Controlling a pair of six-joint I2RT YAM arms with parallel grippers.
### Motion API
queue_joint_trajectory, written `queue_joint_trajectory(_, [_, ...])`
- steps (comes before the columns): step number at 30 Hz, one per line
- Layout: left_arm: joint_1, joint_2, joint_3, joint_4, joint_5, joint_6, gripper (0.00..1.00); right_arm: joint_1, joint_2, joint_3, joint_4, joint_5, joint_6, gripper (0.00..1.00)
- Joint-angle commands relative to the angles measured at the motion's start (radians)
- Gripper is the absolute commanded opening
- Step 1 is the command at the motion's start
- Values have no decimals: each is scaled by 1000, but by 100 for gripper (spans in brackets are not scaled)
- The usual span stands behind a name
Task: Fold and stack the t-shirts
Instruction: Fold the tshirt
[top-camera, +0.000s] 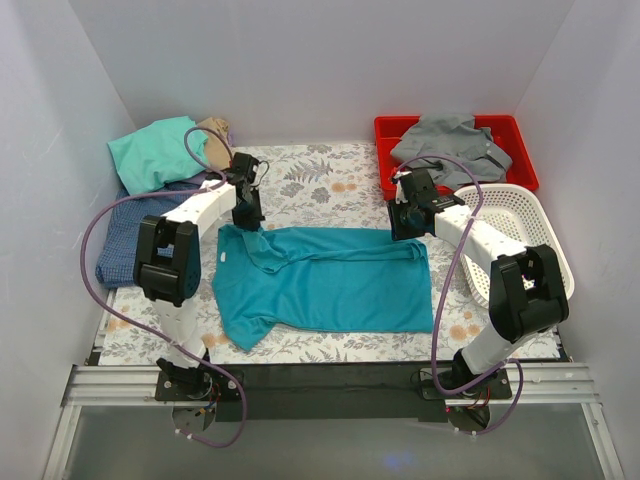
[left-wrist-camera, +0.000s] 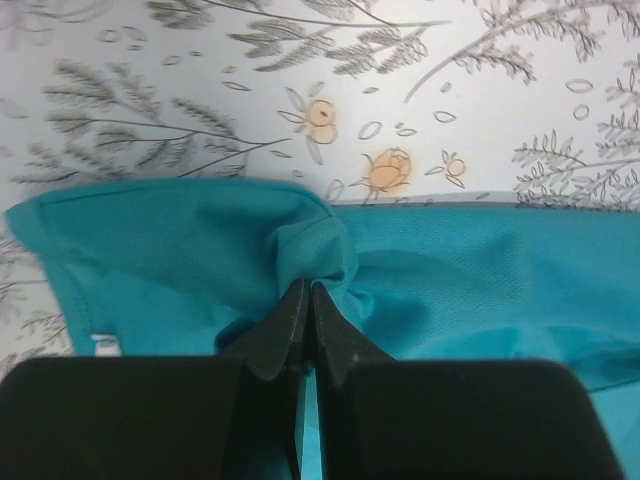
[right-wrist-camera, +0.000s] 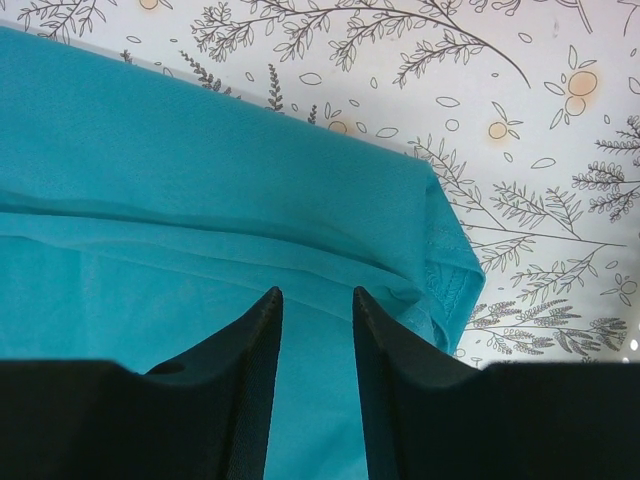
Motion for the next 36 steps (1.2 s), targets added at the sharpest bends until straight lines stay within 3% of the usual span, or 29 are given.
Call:
queue_joint_trajectory(1, [8, -175, -11, 8, -159, -75, 0, -5, -5, -14, 25, -15, 2, 40])
queue_joint_trajectory(12, [114, -339, -79, 40, -244, -122, 0, -15, 150, -8, -21, 69, 22, 37])
queue_joint_trajectory(22, [161, -312, -231, 65, -255, -131, 0, -32, 142, -39, -1, 147, 17, 36])
queue_joint_trajectory(23, [169, -301, -229, 66, -236, -132, 7, -32, 138, -37, 14, 144, 5, 36])
queue_joint_trajectory(25, [187, -257, -221, 77, -181, -128, 30, -32, 112, -20, 24, 150, 5, 36])
queue_joint_trajectory(28, [191, -218, -177, 85, -154, -122, 46, -34, 96, 6, 25, 158, -12, 36])
queue_joint_trajectory(33, [197, -168, -44, 36, -86, -79, 48, -32, 75, 26, 11, 176, -36, 36])
queue_joint_trajectory(36, [197, -193, -63, 37, 16, -86, 47, -32, 1, -11, 17, 213, -21, 37])
